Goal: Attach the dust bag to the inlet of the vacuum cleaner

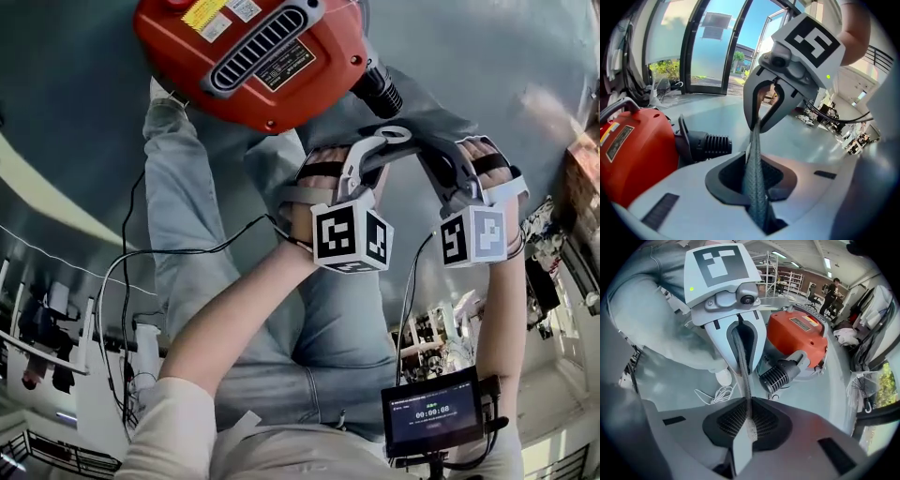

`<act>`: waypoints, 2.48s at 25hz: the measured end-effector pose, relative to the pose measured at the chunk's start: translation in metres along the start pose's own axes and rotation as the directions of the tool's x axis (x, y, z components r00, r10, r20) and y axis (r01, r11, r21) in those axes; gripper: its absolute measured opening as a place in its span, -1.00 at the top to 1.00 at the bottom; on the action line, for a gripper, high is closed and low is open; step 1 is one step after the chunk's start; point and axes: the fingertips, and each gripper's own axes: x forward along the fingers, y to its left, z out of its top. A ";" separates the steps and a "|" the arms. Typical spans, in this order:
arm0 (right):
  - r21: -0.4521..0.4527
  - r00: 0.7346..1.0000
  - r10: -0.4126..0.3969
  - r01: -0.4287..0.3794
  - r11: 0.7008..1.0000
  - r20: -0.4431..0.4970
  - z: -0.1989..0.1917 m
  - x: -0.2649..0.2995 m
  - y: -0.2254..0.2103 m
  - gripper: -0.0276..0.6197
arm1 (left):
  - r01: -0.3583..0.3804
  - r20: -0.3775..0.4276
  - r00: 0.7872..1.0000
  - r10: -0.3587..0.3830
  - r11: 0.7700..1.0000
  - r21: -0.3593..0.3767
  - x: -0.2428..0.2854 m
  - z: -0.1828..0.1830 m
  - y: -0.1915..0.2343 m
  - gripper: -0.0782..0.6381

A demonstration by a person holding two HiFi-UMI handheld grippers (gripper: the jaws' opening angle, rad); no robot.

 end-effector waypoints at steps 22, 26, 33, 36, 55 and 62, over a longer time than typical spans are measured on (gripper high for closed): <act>-0.129 0.980 0.153 -0.169 0.977 -0.124 -0.001 0.013 -0.052 0.79 | -0.130 0.021 0.991 0.131 0.990 -0.054 0.001 0.006 0.043 0.70; -0.262 0.951 0.158 -0.229 0.938 -0.267 -0.012 0.034 -0.046 0.79 | -0.143 0.019 0.989 0.144 0.989 -0.039 0.000 0.006 0.041 0.70; -0.244 0.970 0.073 -0.131 0.961 -0.233 -0.006 0.033 -0.045 0.80 | -0.139 -0.053 0.989 0.136 0.989 -0.054 0.002 -0.004 0.038 0.69; -0.247 0.975 0.021 -0.077 0.966 -0.221 -0.004 0.029 -0.045 0.80 | -0.125 -0.149 0.982 0.113 0.989 -0.075 0.008 -0.019 0.036 0.69; -0.174 0.963 0.095 -0.142 0.975 -0.254 0.014 0.009 -0.060 0.80 | -0.091 -0.169 0.985 0.042 0.951 -0.294 0.027 -0.030 0.050 0.71; -0.168 0.973 0.100 -0.136 0.976 -0.210 -0.002 0.030 -0.067 0.79 | -0.199 -0.167 0.973 0.158 0.942 -0.270 0.001 -0.019 0.043 0.73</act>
